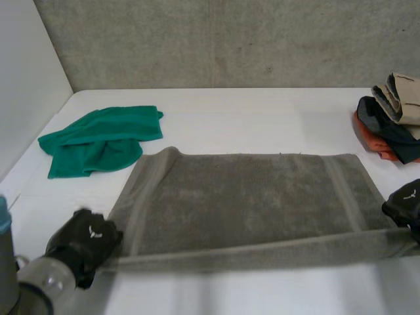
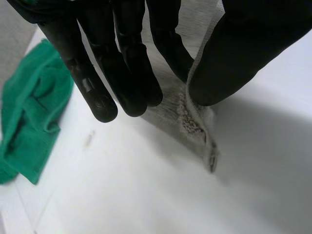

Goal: Fold the laundry.

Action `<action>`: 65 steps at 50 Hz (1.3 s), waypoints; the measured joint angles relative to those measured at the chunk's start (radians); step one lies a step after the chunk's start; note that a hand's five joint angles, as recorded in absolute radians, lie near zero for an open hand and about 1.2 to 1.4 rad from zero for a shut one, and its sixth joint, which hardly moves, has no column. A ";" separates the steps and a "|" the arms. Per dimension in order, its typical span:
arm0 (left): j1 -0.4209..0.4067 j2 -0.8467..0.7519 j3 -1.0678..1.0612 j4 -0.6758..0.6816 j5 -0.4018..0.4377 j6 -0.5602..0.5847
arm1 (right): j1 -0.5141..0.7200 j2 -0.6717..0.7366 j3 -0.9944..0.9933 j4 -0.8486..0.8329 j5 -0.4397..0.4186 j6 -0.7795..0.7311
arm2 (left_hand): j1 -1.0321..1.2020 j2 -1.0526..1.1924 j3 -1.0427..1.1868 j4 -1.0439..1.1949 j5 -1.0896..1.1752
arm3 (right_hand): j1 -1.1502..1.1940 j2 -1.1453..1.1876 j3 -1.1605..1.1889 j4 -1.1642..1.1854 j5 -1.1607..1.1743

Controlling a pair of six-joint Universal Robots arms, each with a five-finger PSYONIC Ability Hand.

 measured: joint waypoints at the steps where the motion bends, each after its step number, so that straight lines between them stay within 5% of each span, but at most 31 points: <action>1: -0.001 -0.009 0.009 0.010 0.000 0.001 | 0.000 0.003 0.000 -0.010 0.001 0.000 | 0.000 0.000 0.000 0.000 0.000 | 0.000 0.000 0.000 0.000 0.000; 12: -0.005 -0.278 0.228 0.266 -0.006 0.002 | 0.079 0.184 -0.104 -0.259 0.049 0.063 | 0.000 0.000 0.000 0.000 0.000 | 0.000 0.000 0.000 0.000 0.014; 23: 0.005 -0.588 0.807 0.444 -0.013 0.037 | 0.211 0.399 -0.606 -0.557 0.166 0.083 | 0.000 0.000 0.000 0.001 0.000 | 0.000 0.000 0.000 0.000 0.014; 34: 0.016 -0.595 1.299 0.699 -0.019 0.039 | 0.255 0.364 -0.861 -1.023 0.141 0.148 | 0.000 0.000 0.000 0.003 0.000 | 0.000 0.000 0.000 0.000 0.015; 55: 0.044 -0.540 0.742 0.754 -0.057 -0.123 | 0.260 0.416 -0.525 -1.015 0.054 0.276 | 0.000 0.001 0.000 0.003 0.006 | 0.000 0.000 0.000 0.000 0.015; 65: 0.010 -0.551 0.428 0.730 -0.050 -0.122 | 0.248 0.453 -0.263 -0.824 0.030 0.266 | 0.000 0.001 0.000 0.003 0.006 | 0.000 0.000 0.000 0.000 0.015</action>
